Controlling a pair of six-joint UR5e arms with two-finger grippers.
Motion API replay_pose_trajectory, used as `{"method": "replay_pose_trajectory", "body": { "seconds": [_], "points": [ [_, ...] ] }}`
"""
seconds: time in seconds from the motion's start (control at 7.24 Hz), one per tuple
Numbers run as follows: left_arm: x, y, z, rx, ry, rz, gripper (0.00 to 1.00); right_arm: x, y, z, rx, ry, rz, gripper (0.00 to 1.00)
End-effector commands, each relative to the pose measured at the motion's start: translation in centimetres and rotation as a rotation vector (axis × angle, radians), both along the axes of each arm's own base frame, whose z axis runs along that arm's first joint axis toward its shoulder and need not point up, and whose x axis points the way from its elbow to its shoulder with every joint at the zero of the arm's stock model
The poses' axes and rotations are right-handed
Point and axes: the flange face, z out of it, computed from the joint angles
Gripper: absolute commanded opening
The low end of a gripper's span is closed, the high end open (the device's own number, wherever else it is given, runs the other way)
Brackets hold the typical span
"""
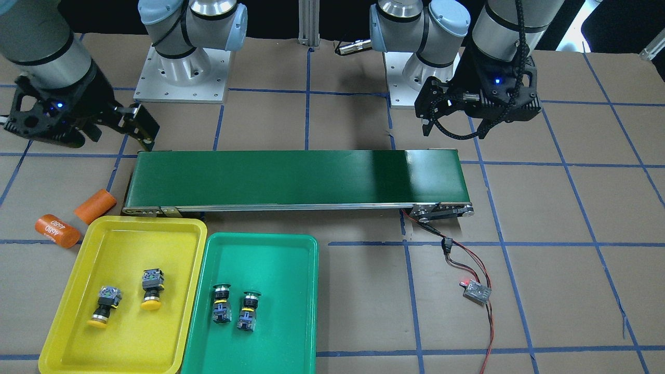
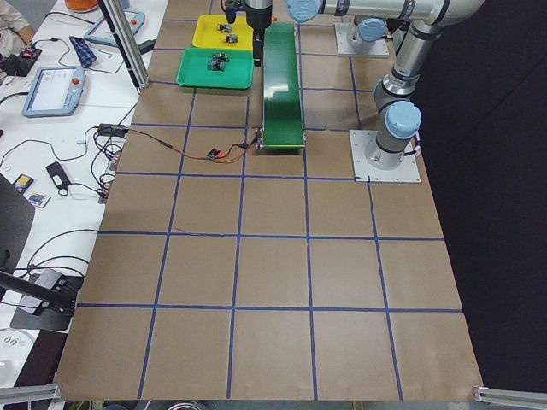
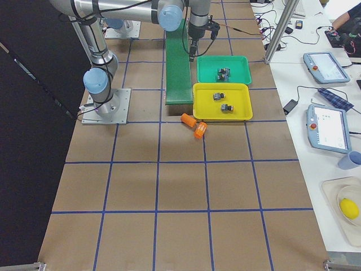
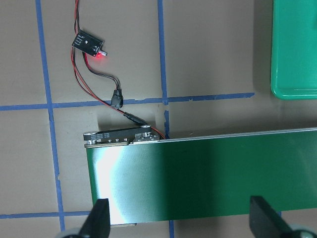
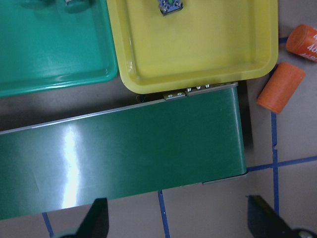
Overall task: Sort buttons by color to trays
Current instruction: 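Lift the right gripper up from the yellow tray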
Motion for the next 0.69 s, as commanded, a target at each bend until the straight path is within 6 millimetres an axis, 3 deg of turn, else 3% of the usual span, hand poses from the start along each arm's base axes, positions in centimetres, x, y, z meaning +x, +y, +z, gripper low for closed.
{"method": "replay_pose_trajectory", "body": {
  "seconds": [0.0,0.55],
  "points": [
    [0.01,-0.05,-0.14,0.003,-0.001,0.0,1.0,0.76,3.12,0.8,-0.014,0.009,0.013,1.0],
    [-0.01,0.0,-0.07,0.001,0.001,0.0,1.0,0.86,3.34,1.75,-0.017,0.0,0.016,1.0]
  ]
}}
